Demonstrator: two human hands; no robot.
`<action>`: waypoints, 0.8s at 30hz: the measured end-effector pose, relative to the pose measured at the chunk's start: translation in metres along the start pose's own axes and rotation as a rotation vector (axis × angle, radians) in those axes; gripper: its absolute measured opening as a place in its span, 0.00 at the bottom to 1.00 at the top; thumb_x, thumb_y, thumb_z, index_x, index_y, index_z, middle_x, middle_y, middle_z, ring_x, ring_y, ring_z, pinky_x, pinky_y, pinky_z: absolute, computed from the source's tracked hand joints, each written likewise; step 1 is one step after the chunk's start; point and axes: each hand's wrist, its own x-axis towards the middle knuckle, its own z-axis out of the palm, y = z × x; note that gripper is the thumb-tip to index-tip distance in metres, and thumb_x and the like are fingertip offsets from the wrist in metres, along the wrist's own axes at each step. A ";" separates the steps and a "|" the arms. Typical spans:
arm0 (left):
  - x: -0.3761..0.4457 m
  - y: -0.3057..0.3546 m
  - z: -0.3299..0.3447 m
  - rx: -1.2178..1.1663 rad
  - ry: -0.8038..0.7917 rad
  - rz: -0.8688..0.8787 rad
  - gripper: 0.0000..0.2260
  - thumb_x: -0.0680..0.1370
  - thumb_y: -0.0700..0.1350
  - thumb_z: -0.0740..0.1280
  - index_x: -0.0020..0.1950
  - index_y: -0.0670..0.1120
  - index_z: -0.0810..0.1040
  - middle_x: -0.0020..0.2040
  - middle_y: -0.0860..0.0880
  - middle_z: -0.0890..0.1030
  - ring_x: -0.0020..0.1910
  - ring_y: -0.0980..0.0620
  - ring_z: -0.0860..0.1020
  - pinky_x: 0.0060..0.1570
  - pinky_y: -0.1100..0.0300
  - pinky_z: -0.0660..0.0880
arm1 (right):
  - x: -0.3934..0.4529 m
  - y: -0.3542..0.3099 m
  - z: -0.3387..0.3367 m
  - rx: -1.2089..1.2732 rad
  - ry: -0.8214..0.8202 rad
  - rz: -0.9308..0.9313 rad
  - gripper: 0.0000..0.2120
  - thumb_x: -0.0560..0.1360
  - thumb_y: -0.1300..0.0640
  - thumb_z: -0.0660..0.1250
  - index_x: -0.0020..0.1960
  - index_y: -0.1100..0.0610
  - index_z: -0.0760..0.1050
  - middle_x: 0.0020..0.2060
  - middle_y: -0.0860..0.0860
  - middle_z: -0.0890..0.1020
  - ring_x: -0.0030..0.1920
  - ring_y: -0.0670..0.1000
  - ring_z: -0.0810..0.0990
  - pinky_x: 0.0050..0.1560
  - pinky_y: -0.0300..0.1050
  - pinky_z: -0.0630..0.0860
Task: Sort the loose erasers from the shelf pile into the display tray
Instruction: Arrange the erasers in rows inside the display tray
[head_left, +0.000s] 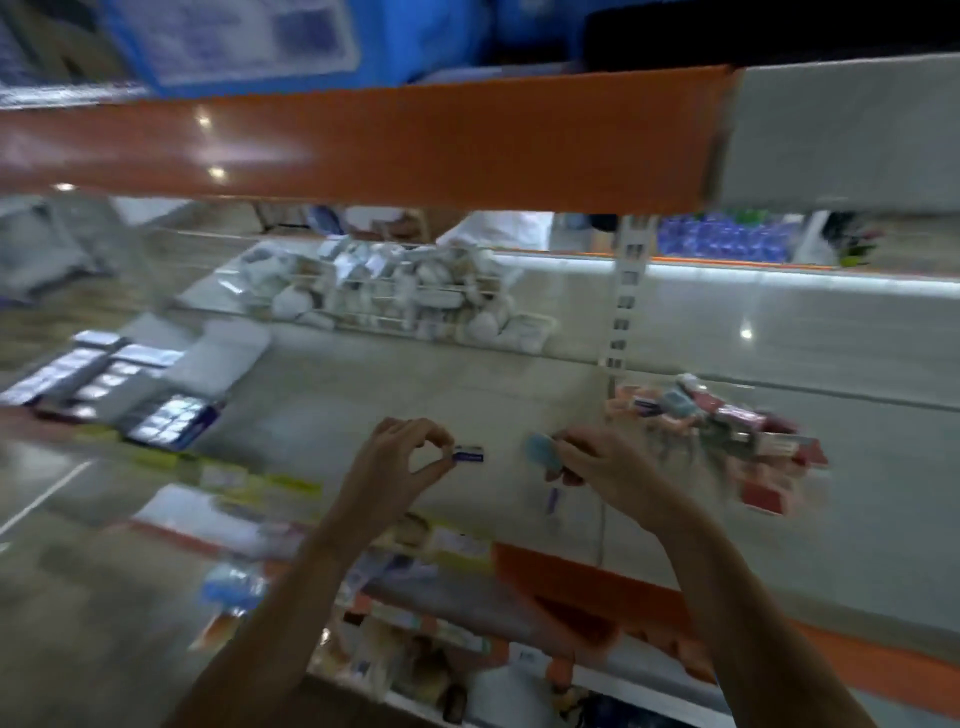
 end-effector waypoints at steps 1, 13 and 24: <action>-0.008 -0.013 -0.016 0.012 0.015 -0.034 0.05 0.71 0.46 0.72 0.45 0.49 0.79 0.41 0.63 0.75 0.43 0.58 0.71 0.43 0.71 0.64 | 0.010 -0.010 0.017 -0.007 -0.029 -0.022 0.13 0.79 0.64 0.58 0.41 0.51 0.75 0.33 0.48 0.79 0.34 0.45 0.75 0.38 0.37 0.71; -0.083 -0.180 -0.167 0.067 0.108 -0.235 0.12 0.69 0.53 0.70 0.45 0.45 0.81 0.41 0.53 0.81 0.43 0.50 0.76 0.44 0.61 0.67 | 0.093 -0.120 0.225 -0.088 -0.128 -0.207 0.08 0.79 0.62 0.60 0.51 0.56 0.78 0.32 0.46 0.80 0.28 0.38 0.75 0.35 0.36 0.72; -0.107 -0.297 -0.217 0.058 0.168 -0.246 0.06 0.72 0.46 0.73 0.48 0.50 0.81 0.44 0.60 0.76 0.49 0.52 0.74 0.47 0.56 0.73 | 0.170 -0.174 0.325 -0.230 -0.161 -0.190 0.08 0.79 0.59 0.60 0.53 0.52 0.77 0.36 0.45 0.81 0.35 0.43 0.78 0.40 0.37 0.73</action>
